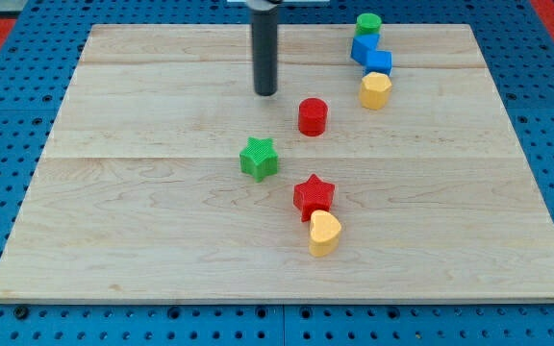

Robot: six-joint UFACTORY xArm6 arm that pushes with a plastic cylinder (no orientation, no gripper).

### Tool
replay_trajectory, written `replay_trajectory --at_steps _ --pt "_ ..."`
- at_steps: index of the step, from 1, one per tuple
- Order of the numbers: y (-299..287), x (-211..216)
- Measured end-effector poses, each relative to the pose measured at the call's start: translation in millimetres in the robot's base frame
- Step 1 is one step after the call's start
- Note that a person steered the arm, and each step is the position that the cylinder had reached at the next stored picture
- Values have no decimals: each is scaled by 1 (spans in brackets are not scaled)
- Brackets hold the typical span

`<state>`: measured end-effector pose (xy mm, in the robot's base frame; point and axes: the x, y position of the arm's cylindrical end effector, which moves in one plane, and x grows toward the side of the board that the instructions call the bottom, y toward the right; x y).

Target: Place the red circle below the yellow hexagon

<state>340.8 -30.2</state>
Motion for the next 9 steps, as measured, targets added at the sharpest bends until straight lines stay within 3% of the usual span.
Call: replay_trajectory --at_steps 1,4,7,8,9 --pt "14 38" --pt "95 51" --pt "99 74" --pt "60 70" --pt "126 70"
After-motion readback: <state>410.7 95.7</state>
